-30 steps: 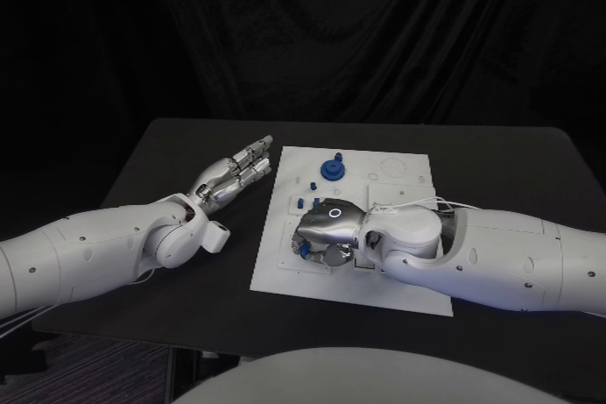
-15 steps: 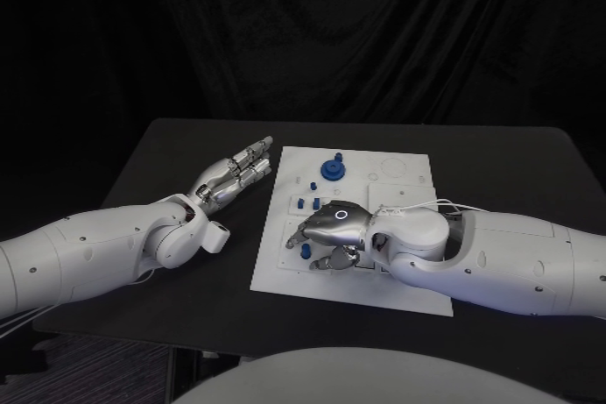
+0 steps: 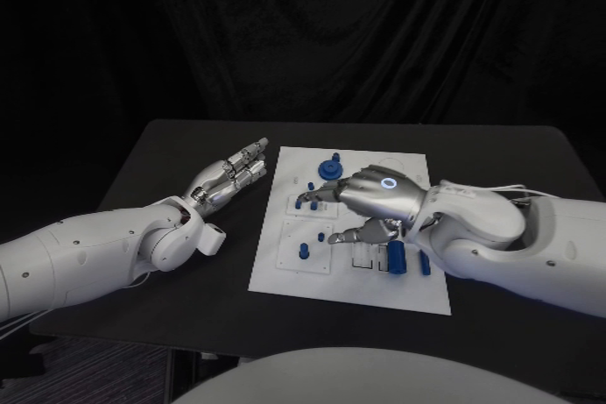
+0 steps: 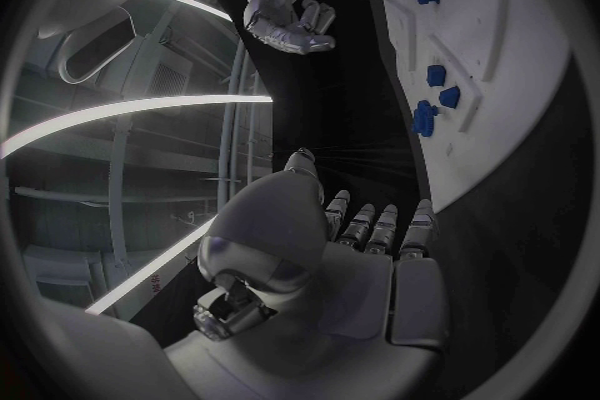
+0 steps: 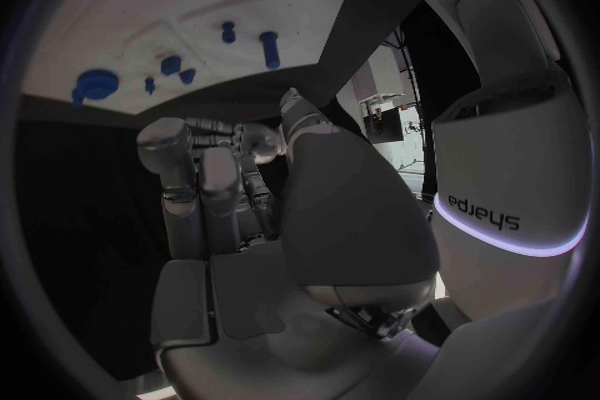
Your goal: Assemble the parts on the task board
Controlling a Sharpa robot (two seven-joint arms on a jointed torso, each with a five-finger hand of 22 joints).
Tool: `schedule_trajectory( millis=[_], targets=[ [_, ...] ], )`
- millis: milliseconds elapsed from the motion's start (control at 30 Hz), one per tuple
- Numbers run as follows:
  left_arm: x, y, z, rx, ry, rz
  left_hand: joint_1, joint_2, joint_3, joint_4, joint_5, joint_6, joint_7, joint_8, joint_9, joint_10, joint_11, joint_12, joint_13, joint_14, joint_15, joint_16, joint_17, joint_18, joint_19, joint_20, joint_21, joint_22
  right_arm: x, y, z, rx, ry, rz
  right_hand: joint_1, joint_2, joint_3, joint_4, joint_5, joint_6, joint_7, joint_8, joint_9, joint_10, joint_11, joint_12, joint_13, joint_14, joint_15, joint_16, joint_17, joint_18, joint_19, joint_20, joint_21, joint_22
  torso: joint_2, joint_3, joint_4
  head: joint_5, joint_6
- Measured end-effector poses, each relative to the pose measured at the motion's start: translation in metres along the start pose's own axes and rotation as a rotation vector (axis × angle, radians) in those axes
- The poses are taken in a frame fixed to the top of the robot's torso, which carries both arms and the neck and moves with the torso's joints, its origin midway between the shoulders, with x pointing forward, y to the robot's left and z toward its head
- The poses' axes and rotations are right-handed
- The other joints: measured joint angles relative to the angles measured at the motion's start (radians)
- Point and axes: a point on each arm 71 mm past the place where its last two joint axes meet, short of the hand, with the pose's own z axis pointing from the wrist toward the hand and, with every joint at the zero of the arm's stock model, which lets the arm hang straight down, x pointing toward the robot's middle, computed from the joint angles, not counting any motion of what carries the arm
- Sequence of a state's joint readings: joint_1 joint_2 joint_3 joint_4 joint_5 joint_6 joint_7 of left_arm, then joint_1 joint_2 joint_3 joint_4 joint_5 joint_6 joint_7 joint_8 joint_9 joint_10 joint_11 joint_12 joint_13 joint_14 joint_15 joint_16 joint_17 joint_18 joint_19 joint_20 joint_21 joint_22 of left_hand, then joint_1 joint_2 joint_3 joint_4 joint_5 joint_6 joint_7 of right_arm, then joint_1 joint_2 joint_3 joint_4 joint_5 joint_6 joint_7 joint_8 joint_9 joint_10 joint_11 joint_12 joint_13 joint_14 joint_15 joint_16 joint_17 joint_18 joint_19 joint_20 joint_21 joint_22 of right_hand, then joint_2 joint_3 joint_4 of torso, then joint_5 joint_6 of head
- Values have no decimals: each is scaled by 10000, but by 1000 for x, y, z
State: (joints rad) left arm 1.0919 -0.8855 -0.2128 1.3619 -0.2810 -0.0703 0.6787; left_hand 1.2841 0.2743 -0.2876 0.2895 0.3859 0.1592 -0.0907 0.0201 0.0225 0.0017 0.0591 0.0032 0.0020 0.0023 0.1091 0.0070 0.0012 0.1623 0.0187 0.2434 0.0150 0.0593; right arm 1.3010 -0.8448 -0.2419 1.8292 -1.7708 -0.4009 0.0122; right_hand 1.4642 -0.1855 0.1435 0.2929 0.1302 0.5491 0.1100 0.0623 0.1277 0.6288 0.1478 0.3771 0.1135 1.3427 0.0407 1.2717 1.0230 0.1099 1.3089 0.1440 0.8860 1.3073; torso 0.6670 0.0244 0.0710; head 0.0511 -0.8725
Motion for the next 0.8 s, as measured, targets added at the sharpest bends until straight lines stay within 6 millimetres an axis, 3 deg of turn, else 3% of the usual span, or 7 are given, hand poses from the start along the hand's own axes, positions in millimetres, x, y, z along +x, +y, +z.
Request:
schedule_trajectory(
  millis=[167, 200, 267, 400, 533, 700, 800],
  targets=[
    [-2, 0, -2, -16, -42, 18, 0, 0, 0, 0, 0, 36, 35, 0, -1, 0, -1, 0, 1, 0, 0, 0, -3, -1, 0, 0, 0, 8, -39, -16, -28, 580, -1229, 165, -111, 421, 178, -153, 144, 1316, 201, 392, 196, 1240, -327, 1916, 848, 28, -28, 21, 20, -1, 52, -51, 84, 0, -2, -16, -7, 10, 0],
    [-2, 0, -2, -16, -43, 18, 0, 0, 0, 0, 0, 35, 35, 0, -1, 0, 0, 0, 1, 0, 0, 0, -3, -1, 0, 0, 0, 9, -42, -19, -33, 721, -1273, 240, -36, 597, 218, -347, 555, 2258, 247, 816, 430, 2313, -743, 3982, 2092, -42, -408, -111, -220, -1, 19, -261, -99, 0, -2, -18, -11, 4, 0],
    [-2, 0, -2, -17, -48, 19, 74, -41, 19, -19, 64, 35, 35, 0, -1, 0, 0, 0, 1, 0, 0, 0, -4, 0, 0, 0, 0, 8, -45, -26, -43, 1071, -1264, 402, -176, 867, 264, -408, 809, 2971, 149, 1118, 665, 2446, -987, 6288, 4021, 91, -646, -114, -174, 0, 136, -497, 15, 0, -3, -24, -16, -38, 0],
    [-1, -1, -3, -11, -48, 15, 108, -24, 27, -27, 110, 70, 70, 0, 11, 0, -1, 0, 2, 0, 0, 0, -3, -1, 0, 0, 0, 20, -44, -44, -62, 2116, -579, 778, -1525, 1315, 40, -125, 1393, 4301, -288, 2146, 1532, 7833, -1438, 11000, 11388, 1182, -952, 2097, 2702, -476, 1480, -905, 3704, 8, 1, -34, -35, -101, 0],
    [-1, -1, -3, -8, -54, 13, 159, -78, 27, -27, 116, 109, 109, 0, 11, 0, -1, 0, 3, 0, -1, 0, -3, -1, 0, 0, 0, 22, -34, -58, -79, 3413, 568, 1178, -3508, 1624, -365, -34, 1004, 4403, -390, 2837, 2300, 8349, -1531, 11852, 11935, 1262, -1032, 2672, 2851, -653, 1567, -993, 5105, 7, 13, -35, -35, -125, 0],
    [-3, -1, -5, -22, -103, 39, 158, -79, 55, 2, 116, 108, 108, 0, 11, 0, -1, 0, 3, 0, 0, 0, -2, 0, 0, 0, 0, 22, -14, -66, -97, 4941, 1849, 1819, -4001, 1631, -375, -23, 936, 4141, -527, 3659, 3290, 8381, -1580, 11912, 11946, 1253, -1117, 2698, 2851, -716, 1565, -1064, 5636, 7, 18, -30, -35, -108, 0],
    [-4, -1, -6, -30, -129, 54, 187, -50, 55, 2, 146, 108, 108, 0, 11, 0, -1, 0, 4, 0, -1, 0, -2, 0, 0, 0, 0, 21, -8, -66, -101, 5467, 2238, 2035, -4405, 1616, -372, -24, 857, 3811, -717, 4797, 4630, 8369, -1813, 11912, 11946, 1225, -1310, 2648, 2851, -714, 1581, -1227, 6019, 7, 20, -21, -37, -94, 0]
  ],
)
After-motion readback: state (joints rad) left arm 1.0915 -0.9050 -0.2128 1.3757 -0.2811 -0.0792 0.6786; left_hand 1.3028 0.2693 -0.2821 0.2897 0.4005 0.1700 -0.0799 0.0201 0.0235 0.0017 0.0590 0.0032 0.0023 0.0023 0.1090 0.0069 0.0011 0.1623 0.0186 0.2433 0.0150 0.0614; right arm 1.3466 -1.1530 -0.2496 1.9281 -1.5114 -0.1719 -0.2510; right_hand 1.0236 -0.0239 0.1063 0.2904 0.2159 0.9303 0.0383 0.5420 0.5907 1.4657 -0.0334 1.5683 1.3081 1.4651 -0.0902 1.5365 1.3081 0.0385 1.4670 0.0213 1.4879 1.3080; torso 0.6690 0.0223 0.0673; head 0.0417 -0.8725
